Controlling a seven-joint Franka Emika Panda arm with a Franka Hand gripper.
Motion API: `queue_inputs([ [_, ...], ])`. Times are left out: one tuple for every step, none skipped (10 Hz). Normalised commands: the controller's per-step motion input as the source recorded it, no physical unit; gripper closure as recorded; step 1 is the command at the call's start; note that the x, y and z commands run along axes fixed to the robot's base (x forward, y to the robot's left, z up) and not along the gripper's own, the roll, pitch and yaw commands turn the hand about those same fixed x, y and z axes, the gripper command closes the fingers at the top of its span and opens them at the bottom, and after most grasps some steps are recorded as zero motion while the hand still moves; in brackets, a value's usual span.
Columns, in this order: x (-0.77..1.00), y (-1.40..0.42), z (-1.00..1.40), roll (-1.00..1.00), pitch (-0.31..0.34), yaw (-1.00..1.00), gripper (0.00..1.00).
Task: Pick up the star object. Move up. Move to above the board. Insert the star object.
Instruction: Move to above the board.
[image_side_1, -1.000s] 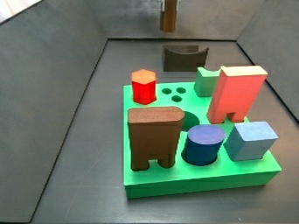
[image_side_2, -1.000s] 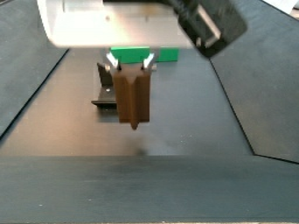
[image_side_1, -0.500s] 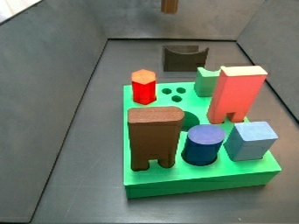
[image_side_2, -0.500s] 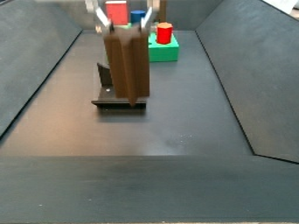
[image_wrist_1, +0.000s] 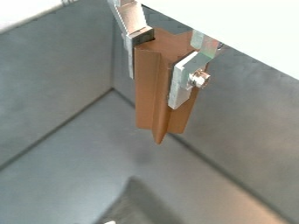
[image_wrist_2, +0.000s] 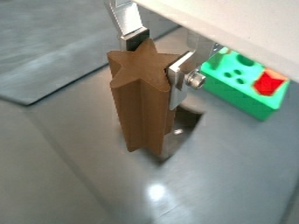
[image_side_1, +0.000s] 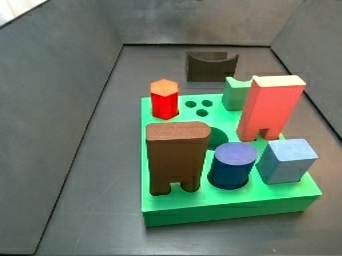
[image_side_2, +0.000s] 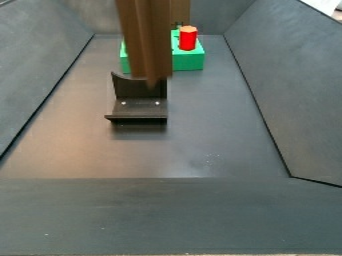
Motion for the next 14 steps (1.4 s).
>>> queue_inputs([
  [-0.23,-1.0,0.22,0.27,0.042,-0.07,1.0],
  [-0.23,-1.0,0.22,0.17,-0.02,-0.03,1.0],
  [-0.23,-1.0,0.22,0.1,-0.036,-0.01,1.0],
  [-0.23,-1.0,0.22,0.09,-0.031,-0.01,1.0],
  [-0.24,-1.0,0.22,0.08,-0.027,0.0,1.0],
  [-0.24,-1.0,0.22,0.06,-0.018,0.0,1.0],
  [-0.24,-1.0,0.22,0.04,-0.007,0.0,1.0],
  [-0.24,-1.0,0.22,0.05,0.003,0.0,1.0],
  [-0.24,-1.0,0.22,0.04,0.009,0.0,1.0],
  [-0.24,-1.0,0.22,0.04,0.002,0.01,1.0],
  [-0.25,-1.0,0.22,0.04,0.003,0.01,1.0],
  [-0.25,-1.0,0.23,0.03,0.003,0.0,1.0],
  [-0.25,-1.0,0.23,0.02,0.003,0.0,1.0],
  [-0.25,-1.0,0.24,0.01,0.007,0.01,1.0],
])
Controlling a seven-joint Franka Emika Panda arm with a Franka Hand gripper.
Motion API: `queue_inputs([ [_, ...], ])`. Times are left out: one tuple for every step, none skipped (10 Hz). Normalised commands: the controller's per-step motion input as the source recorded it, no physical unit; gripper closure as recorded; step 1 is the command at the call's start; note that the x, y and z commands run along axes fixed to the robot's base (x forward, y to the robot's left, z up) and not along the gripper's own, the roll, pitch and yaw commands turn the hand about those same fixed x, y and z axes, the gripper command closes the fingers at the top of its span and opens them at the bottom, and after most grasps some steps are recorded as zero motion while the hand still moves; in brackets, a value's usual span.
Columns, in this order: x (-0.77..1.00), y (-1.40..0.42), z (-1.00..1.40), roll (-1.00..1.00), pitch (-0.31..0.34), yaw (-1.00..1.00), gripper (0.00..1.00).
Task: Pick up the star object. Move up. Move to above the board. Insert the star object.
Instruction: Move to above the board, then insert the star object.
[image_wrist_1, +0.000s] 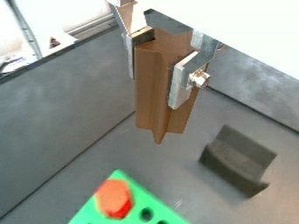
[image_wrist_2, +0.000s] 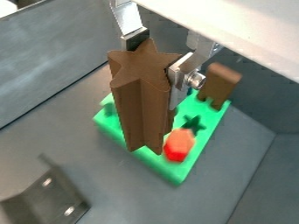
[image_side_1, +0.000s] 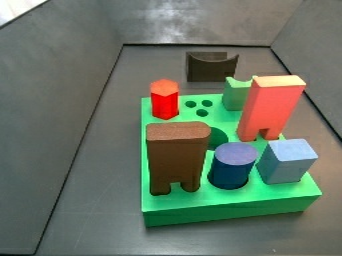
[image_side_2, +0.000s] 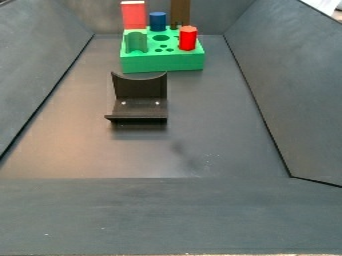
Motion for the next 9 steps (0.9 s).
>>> queue_inputs([
  [-0.25,-1.0,0.24,0.0,0.011,0.01,1.0],
  [-0.24,-1.0,0.26,0.0,0.025,0.01,1.0],
  [-0.17,-0.76,0.21,0.01,0.039,0.01,1.0],
  [-0.07,-0.4,0.13,0.0,0.046,0.0,1.0],
  [-0.04,-0.27,0.09,0.0,0.053,0.01,1.0],
  [0.0,-0.01,-0.01,0.0,-0.004,0.0,1.0],
  [0.02,-0.12,-0.19,0.0,-0.059,0.0,1.0],
  [0.17,-0.55,-0.43,0.15,-0.07,-0.17,1.0],
  [0.31,-0.71,-0.6,0.28,-0.111,-0.19,1.0],
])
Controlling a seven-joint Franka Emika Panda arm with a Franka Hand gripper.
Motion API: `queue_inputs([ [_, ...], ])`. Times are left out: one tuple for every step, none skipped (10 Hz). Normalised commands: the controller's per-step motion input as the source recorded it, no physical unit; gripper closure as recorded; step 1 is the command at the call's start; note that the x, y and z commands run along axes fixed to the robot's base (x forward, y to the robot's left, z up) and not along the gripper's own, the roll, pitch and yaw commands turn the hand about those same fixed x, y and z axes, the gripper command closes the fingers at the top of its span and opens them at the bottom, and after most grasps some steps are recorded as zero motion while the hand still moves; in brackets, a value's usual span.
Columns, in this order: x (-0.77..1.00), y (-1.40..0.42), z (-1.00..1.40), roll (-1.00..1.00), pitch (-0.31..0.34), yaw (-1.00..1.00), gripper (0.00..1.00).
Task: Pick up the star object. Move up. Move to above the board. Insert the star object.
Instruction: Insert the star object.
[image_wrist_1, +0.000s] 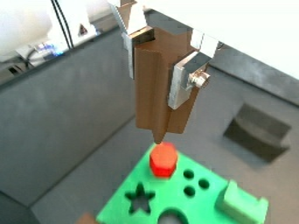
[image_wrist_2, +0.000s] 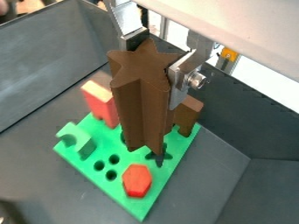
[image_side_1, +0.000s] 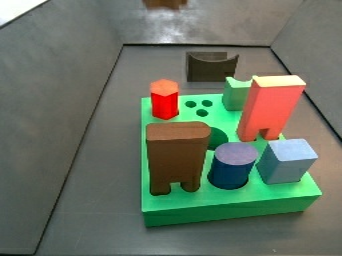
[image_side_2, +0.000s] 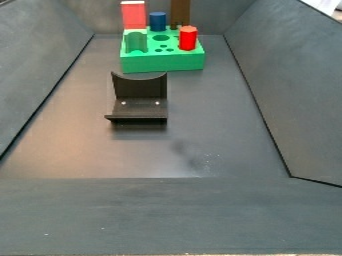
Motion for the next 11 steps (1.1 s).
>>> queue_inputs([
  [0.23,-0.69,-0.65,0.28,-0.171,-0.23,1.0],
  [0.15,-0.6,-0.71,0.29,-0.131,-0.43,1.0],
  [0.07,-0.56,-0.72,0.29,-0.093,-0.56,1.0],
  [0.02,-0.46,-0.71,0.27,-0.07,-0.64,1.0],
  [-0.03,-0.26,-0.7,0.23,-0.059,-0.64,1.0],
  [0.07,0.0,0.0,-0.04,0.024,-0.08,1.0],
  [0.0,0.0,-0.08,-0.05,-0.03,0.0,1.0],
  [-0.17,-0.03,-0.52,0.01,-0.096,-0.12,1.0],
  [-0.19,-0.05,-0.59,0.03,-0.096,-0.25,1.0],
  [-0.31,-0.04,-0.47,0.0,-0.133,-0.38,1.0],
  [-0.2,-0.03,-0.45,0.0,-0.12,-0.4,1.0],
])
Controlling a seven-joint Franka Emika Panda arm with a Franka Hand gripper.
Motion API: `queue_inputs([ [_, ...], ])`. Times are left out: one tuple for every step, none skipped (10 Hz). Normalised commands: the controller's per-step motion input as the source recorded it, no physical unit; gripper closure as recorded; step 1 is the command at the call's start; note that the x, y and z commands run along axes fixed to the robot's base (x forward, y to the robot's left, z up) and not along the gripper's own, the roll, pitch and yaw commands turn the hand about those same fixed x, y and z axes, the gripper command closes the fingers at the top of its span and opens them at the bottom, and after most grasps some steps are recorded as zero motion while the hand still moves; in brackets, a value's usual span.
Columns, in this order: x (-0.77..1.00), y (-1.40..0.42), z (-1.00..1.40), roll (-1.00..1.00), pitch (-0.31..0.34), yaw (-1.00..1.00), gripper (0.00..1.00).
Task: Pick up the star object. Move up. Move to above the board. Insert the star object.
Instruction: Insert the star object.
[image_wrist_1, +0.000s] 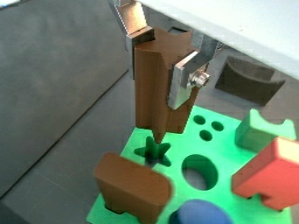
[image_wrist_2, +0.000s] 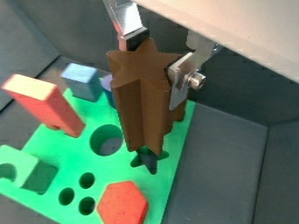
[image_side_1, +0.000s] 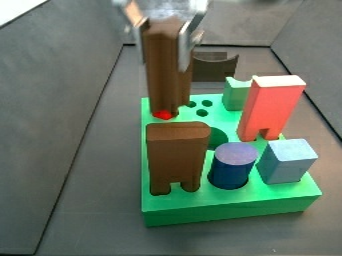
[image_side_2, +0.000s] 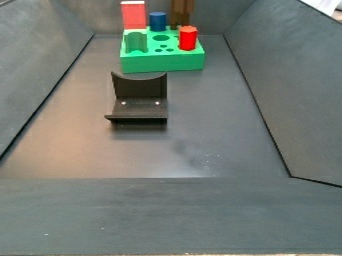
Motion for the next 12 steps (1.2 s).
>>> queue_inputs([
  [-0.14,0.0,-0.48,0.0,-0.091,-0.43,1.0],
  [-0.04,0.0,-0.55,0.0,-0.06,-0.48,1.0],
  [0.0,0.0,-0.53,0.0,-0.059,-0.43,1.0],
  [0.23,0.0,-0.13,-0.04,0.0,-0.29,1.0],
  [0.18,0.0,-0.23,0.0,-0.003,-0.12,1.0],
  [0.13,0.0,-0.6,0.12,0.0,-0.11,1.0],
  [0.23,0.0,-0.68,0.13,0.0,-0.07,1.0],
  [0.25,-0.02,-0.28,0.0,0.0,-0.05,1.0],
  [0.0,0.0,-0.02,0.0,0.0,0.0,1.0],
  [0.0,0.0,-0.26,0.03,-0.003,-0.09,1.0],
  [0.0,0.0,-0.2,0.07,0.0,-0.11,1.0],
  [-0.03,0.03,-0.01,0.03,0.014,0.0,1.0],
])
